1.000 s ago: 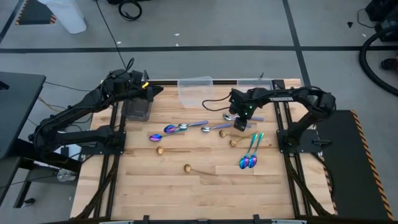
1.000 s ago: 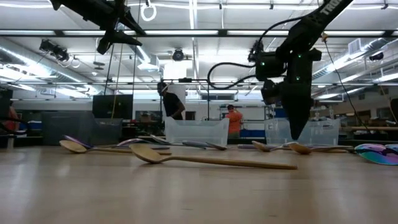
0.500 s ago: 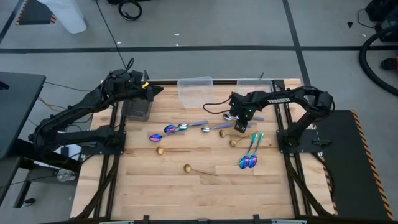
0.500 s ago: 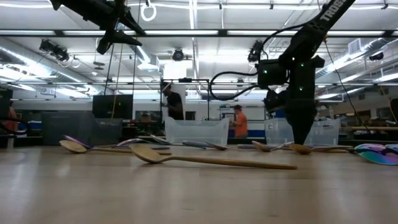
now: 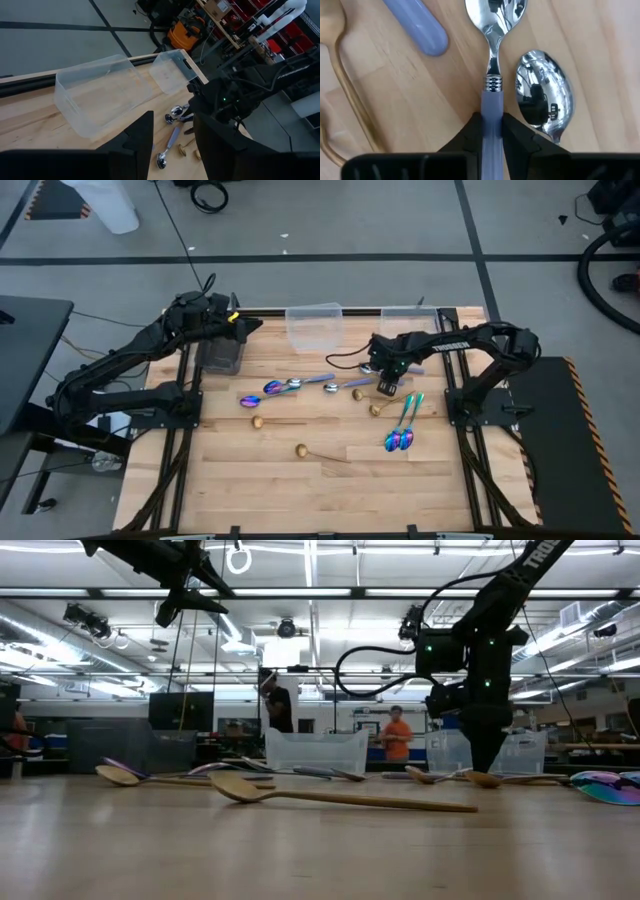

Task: Sort silverware by color (type)
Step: Put the purple spoon into the left transparent bin

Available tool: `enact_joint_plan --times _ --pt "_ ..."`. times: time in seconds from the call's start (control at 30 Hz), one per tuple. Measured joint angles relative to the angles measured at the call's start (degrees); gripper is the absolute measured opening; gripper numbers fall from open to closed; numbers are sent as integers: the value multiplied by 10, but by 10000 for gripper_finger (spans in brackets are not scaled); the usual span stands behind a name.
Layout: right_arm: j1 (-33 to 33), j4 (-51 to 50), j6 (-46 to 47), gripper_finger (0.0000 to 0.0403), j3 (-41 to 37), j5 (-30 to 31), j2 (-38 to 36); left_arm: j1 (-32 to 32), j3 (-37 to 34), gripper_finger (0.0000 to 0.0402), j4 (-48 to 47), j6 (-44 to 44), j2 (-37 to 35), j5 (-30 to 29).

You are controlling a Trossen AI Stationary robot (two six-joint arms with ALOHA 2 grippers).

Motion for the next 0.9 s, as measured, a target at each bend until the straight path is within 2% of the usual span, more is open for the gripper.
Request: enact_joint_plan --times 0.37,0.9 --pt "8 -14 17 56 -6 -7 -42 0 0 148 0 6 0 0" --pt "8 -30 15 55 -3 -27 -45 0 0 148 0 0 0 0"
